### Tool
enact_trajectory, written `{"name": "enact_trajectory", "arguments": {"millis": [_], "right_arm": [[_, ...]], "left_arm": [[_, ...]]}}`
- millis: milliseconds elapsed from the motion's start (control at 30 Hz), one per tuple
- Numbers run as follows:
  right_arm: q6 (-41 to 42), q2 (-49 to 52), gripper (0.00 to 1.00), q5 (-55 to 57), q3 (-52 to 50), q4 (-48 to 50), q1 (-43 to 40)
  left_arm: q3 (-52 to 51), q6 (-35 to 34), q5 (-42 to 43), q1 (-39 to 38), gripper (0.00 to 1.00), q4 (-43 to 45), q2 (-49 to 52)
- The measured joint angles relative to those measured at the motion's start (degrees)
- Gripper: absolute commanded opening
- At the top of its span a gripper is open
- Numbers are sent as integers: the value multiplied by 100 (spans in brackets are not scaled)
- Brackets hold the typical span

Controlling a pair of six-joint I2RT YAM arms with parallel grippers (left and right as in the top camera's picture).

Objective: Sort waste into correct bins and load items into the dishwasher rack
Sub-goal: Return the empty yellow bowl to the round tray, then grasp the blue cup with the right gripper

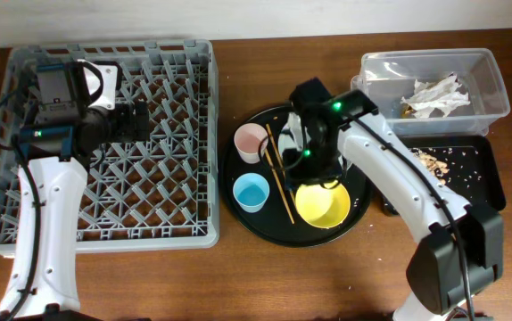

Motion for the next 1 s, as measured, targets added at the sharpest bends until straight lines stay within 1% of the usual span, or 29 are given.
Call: {"name": "enact_trajectory", "arguments": {"millis": [33, 67, 133, 167, 233, 267, 300, 367, 467, 500, 700, 1000], "right_arm": [[-24, 0, 100, -61, 72, 306, 2], [-13, 0, 91, -81, 72, 396, 2], [-20, 7, 80, -101, 76, 763, 11], [-11, 22, 76, -114, 74, 844, 37], [0, 157, 73, -96, 76, 990, 190], [0, 404, 67, -28, 76, 994, 387], [0, 514, 64, 26, 76, 994, 479], [7, 623, 63, 94, 76, 997, 525], [22, 850, 56, 184, 76, 1001, 546], [55, 901, 56, 210, 76, 1005, 546], [258, 986, 55, 446, 76, 1086, 549], [280, 988, 53, 509, 76, 1123, 549]], "left_arm": [[0, 0, 0, 0, 99, -2, 0], [0, 0, 0, 0, 99, -2, 0], [0, 0, 0, 0, 99, 2, 0], [0, 0, 0, 0, 99, -2, 0], [0, 0, 0, 0, 99, 0, 0], [0, 0, 0, 0, 99, 0, 0], [0, 0, 0, 0, 99, 0, 0], [0, 0, 0, 0, 99, 0, 0], [0, 0, 0, 0, 99, 0, 0], [0, 0, 0, 0, 99, 0, 0], [0, 0, 0, 0, 99, 0, 0], [0, 0, 0, 0, 99, 0, 0]]}}
